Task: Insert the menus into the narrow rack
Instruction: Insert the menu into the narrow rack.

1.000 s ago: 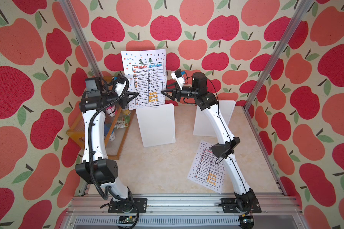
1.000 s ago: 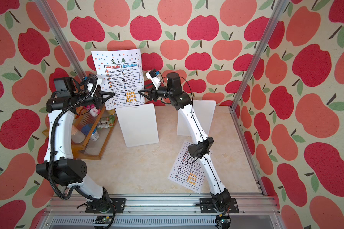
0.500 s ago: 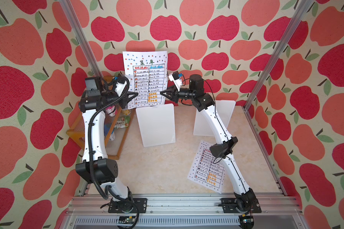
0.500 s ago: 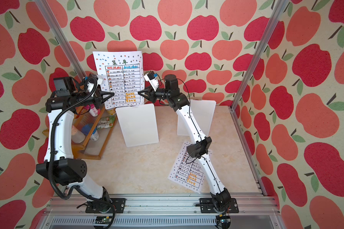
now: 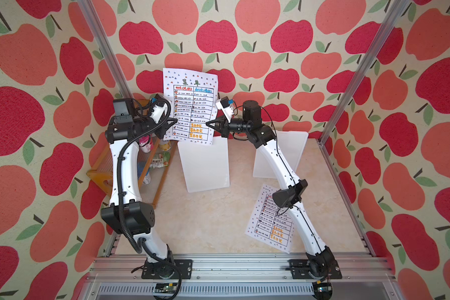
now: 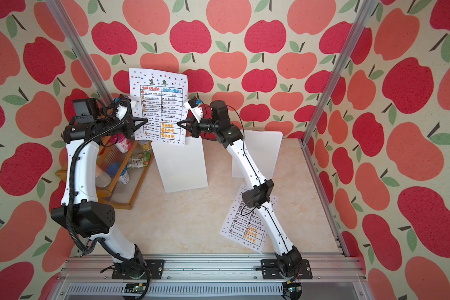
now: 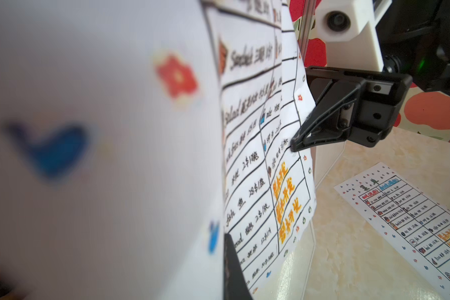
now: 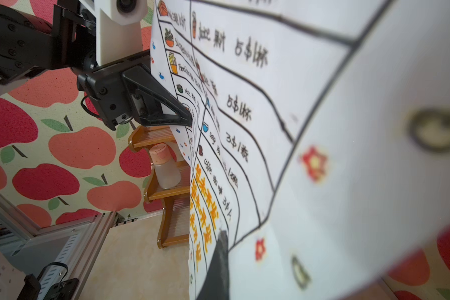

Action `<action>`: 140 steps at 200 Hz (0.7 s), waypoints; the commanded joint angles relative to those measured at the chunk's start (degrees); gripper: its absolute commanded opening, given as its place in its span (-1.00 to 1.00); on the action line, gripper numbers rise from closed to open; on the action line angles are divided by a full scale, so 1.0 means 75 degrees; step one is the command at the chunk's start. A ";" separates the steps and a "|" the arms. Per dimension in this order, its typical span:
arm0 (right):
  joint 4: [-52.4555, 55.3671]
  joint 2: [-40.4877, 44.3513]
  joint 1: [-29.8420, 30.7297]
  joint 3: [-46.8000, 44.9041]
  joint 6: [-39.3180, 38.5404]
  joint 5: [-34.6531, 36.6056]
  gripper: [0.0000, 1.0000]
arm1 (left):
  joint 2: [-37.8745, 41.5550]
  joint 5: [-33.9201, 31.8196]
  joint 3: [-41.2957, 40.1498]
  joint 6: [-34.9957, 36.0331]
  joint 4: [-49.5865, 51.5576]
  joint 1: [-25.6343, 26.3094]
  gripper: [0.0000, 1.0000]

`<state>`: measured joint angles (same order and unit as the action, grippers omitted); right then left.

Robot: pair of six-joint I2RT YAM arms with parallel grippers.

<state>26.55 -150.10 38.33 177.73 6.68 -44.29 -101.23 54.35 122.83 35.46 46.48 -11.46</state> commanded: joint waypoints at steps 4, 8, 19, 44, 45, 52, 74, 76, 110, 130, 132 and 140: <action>-0.0476 -0.0294 0.0102 -0.0112 0.0340 0.0155 -1.00 | -0.0243 -0.0263 0.0587 -0.0168 -0.0149 0.0014 -1.00; -0.0517 -0.0288 0.0122 -0.0120 0.0330 0.0199 -1.00 | -0.0275 -0.0268 0.0620 -0.0169 -0.0150 0.0016 -1.00; -0.0624 -0.0291 0.0150 -0.0211 0.0313 0.0335 -1.00 | -0.0316 -0.0269 0.0689 -0.0178 -0.0162 0.0016 -1.00; -0.0877 -0.0293 0.0179 -0.0357 0.0283 0.0746 -1.00 | -0.0470 -0.0357 0.0813 -0.0241 -0.0231 0.0020 -1.00; -0.0884 -0.0294 0.0177 -0.0355 0.0282 0.0765 -1.00 | -0.0483 -0.0368 0.0814 -0.0241 -0.0238 0.0018 -1.00; -0.0919 -0.0298 0.0177 -0.0359 0.0248 0.0893 -1.00 | -0.0543 -0.0449 0.0880 -0.0269 -0.0253 0.0017 -1.00; -0.1090 -0.0320 0.0155 -0.0432 0.0135 0.1297 -1.00 | -0.0712 -0.0530 0.1077 -0.0314 -0.0327 0.0029 -1.00; -0.1122 -0.0322 0.0152 -0.0435 0.0139 0.1326 -1.00 | -0.0731 -0.0537 0.1088 -0.0326 -0.0350 0.0029 -1.00; -0.1600 -0.0391 0.0125 -0.0585 0.0286 0.1592 -1.00 | -0.1131 -0.0637 0.1722 -0.0305 -0.0214 0.0113 -1.00; -0.1771 -0.0449 0.0111 -0.0620 0.0396 0.1710 -1.00 | -0.1322 -0.0665 0.2017 -0.0318 -0.0142 0.0145 -1.00; -0.1785 -0.0465 0.0109 -0.0619 0.0407 0.1710 -1.00 | -0.1334 -0.0676 0.2041 -0.0315 -0.0134 0.0151 -1.00; -0.1849 -0.0499 0.0105 -0.0617 0.0467 0.1728 -1.00 | -0.1389 -0.0713 0.2130 -0.0314 -0.0112 0.0149 -1.00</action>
<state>15.53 -151.22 39.64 173.64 8.34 -33.41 -110.63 49.89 135.50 33.93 45.87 -10.41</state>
